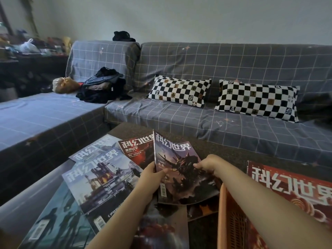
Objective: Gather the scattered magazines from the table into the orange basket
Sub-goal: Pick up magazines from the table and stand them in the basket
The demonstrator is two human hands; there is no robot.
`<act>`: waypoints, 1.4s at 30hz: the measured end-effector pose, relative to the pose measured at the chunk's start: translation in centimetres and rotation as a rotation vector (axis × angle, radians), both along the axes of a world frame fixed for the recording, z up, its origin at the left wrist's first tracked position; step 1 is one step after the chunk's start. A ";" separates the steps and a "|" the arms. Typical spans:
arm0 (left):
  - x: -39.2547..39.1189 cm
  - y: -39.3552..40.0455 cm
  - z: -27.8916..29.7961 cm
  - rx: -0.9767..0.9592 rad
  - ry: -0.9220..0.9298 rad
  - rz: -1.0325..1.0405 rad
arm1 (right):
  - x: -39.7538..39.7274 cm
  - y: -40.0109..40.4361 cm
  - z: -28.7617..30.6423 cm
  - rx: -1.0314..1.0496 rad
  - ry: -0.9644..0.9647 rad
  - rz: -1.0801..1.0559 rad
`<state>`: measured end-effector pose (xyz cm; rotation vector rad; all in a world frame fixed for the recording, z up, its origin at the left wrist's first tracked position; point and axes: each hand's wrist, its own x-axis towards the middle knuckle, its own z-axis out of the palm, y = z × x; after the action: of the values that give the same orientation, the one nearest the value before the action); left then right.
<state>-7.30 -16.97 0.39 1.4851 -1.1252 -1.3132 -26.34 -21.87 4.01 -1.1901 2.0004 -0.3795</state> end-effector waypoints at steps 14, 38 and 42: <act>3.0 6.9 7.9 -0.119 0.481 -0.044 | -0.4 8.7 6.2 -0.401 -0.622 -0.118; -13.4 16.0 6.2 0.038 0.274 -0.406 | -16.1 26.7 2.1 -0.570 -0.315 -0.425; -14.8 15.3 4.6 -0.060 0.047 -0.356 | -16.5 26.3 0.7 -0.525 -0.268 -0.449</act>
<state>-22.07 -1.63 5.04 1.2411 -1.4313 -1.5284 -42.89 4.43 4.70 -0.9035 1.9712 -1.2822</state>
